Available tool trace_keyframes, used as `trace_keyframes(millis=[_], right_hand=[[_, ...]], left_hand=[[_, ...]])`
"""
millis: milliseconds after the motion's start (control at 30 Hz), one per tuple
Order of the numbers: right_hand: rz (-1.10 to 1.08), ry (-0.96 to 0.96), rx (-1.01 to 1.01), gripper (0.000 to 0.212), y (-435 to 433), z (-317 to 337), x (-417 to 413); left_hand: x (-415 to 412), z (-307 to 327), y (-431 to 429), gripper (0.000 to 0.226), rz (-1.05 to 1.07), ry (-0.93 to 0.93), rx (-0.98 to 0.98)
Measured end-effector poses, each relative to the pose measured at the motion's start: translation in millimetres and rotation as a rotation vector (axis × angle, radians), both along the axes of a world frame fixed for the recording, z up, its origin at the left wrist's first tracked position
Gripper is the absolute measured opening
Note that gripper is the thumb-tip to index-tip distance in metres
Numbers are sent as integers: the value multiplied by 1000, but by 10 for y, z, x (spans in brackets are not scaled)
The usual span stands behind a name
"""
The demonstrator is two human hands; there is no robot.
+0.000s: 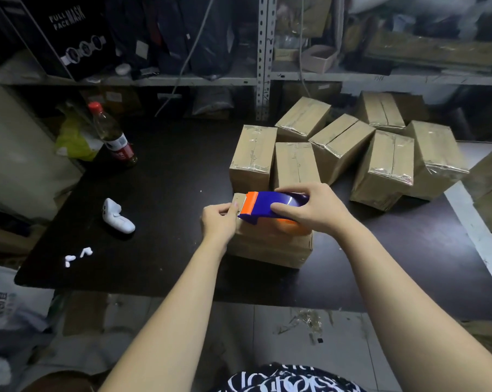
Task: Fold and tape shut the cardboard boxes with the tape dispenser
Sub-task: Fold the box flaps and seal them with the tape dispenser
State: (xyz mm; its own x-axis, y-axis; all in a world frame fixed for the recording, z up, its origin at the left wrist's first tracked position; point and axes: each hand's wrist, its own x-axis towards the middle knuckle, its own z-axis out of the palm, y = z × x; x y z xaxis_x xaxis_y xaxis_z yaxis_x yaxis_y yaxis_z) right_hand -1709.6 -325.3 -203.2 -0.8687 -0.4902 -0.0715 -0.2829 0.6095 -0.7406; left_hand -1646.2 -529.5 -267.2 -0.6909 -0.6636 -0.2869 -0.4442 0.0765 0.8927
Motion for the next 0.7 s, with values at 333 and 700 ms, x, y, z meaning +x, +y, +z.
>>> trace_keyframes(millis=[333, 700], right_hand=[[27, 23, 25, 48, 380, 99, -141], [-123, -14, -129, 35, 1322, -77, -77]], left_hand=[[-114, 6, -9, 23, -110, -74, -212], [-180, 19, 6, 24, -76, -123, -300]])
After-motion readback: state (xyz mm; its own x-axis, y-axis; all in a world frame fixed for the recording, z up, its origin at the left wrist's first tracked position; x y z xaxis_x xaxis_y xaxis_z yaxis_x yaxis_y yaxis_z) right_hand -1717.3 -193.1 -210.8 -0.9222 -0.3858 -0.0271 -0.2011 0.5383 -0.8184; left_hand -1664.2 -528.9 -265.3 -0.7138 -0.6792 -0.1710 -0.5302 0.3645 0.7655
